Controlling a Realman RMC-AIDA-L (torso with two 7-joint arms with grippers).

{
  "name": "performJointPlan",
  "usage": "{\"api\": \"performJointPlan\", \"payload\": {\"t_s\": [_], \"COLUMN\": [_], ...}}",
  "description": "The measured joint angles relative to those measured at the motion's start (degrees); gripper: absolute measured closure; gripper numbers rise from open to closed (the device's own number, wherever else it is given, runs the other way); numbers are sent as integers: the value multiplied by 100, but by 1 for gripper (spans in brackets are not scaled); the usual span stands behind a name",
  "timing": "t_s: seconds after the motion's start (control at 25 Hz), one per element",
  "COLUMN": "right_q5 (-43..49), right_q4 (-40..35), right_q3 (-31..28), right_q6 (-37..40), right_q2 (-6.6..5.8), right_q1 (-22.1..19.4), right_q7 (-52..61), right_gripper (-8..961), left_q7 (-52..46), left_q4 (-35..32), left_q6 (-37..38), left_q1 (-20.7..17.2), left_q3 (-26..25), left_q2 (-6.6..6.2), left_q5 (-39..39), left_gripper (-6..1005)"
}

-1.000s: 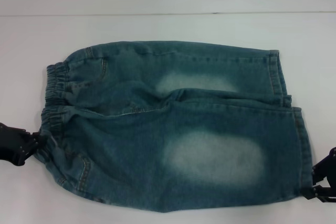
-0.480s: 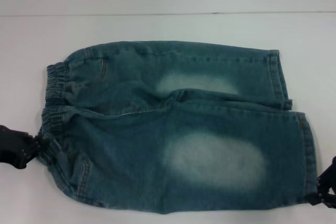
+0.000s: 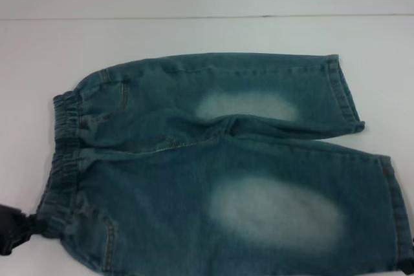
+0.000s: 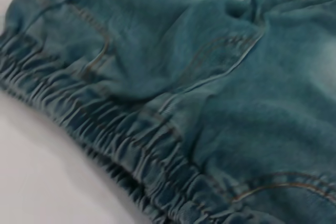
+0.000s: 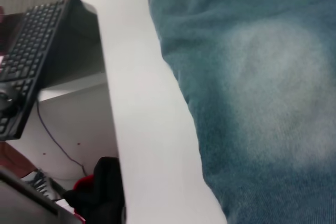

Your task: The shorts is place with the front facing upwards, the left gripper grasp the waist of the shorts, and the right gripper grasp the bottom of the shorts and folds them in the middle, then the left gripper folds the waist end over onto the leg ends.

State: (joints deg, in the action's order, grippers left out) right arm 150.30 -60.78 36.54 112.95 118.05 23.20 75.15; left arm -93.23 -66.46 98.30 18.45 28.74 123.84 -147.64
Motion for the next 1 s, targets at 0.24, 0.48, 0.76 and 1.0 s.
{"api": "performJointPlan", "payload": {"t_s": [0.24, 0.48, 0.76, 1.0], "right_q5": [3, -551, -1844, -2643], "right_q4": [-50, -235, -716, -630], "right_q3": [-12, -747, -1219, -1065], "right_q6": [69, 53, -263, -1508], "right_q2": [-8, -65, -67, 188], "right_q1": [-72, -17, 81, 223], "right_q7": [-91, -342, -281, -300], "right_gripper": [912, 913, 913, 913], "left_q7": [-26, -18, -221, -482], "left_q4": [-200, -389, -493, -291], "left_q6": [159, 228, 97, -614], "left_q1": [-112, -88, 223, 493], "left_q3": [-168, -482, -871, -937], "left_q2": [-5, -6, -35, 13], "left_q5": [-137, 178, 712, 1353], "left_gripper": [950, 950, 950, 950]}}
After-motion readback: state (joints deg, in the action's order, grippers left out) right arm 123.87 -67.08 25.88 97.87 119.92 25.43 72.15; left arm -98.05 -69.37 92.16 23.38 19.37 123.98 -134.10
